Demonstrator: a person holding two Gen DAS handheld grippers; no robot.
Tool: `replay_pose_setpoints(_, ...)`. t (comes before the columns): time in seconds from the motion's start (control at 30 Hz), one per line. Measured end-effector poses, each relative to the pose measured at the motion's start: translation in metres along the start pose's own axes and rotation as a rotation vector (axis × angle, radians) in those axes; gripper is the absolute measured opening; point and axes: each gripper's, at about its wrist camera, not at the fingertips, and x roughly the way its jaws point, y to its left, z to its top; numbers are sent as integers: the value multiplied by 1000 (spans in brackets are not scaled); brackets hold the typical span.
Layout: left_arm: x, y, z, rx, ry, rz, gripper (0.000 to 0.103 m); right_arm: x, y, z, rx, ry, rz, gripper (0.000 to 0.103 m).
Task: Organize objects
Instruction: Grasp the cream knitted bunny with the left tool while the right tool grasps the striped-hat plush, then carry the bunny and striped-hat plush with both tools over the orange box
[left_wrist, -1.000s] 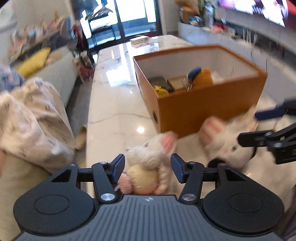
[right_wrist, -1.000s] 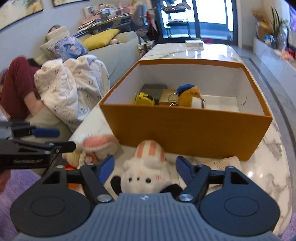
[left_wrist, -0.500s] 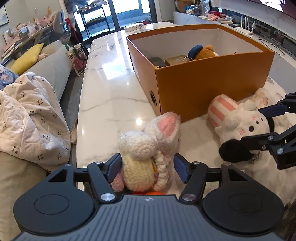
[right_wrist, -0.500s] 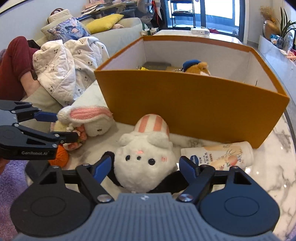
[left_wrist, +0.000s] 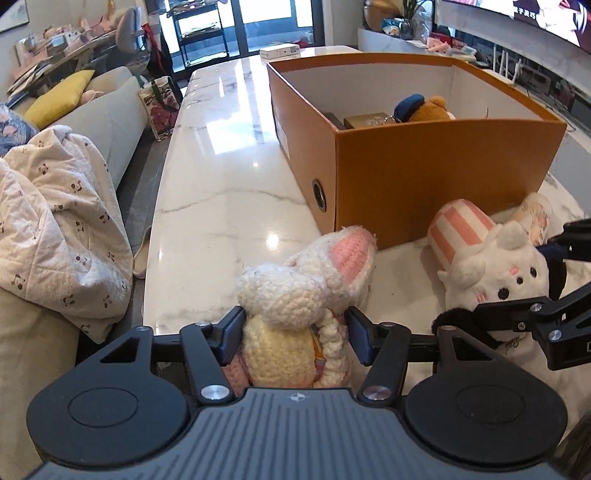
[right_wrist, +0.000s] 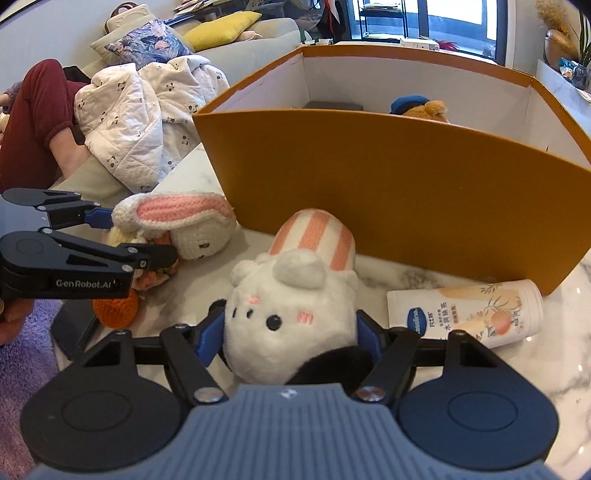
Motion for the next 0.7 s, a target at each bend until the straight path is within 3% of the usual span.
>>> replay_pose_setpoints(0.27, -24, 2, 9, -73, -10, -74, 63, -31, -5, 1, 7, -58, -2, 70)
replay_pose_setpoints(0.5, -78, -5, 26, -149, -134, -206, 62, -79, -14, 11, -4, -146, 22, 70)
replay_pose_setpoints(0.7, -107, -14, 60, -256, -257, -302, 62, -119, -32, 29, -56, -201, 4, 70)
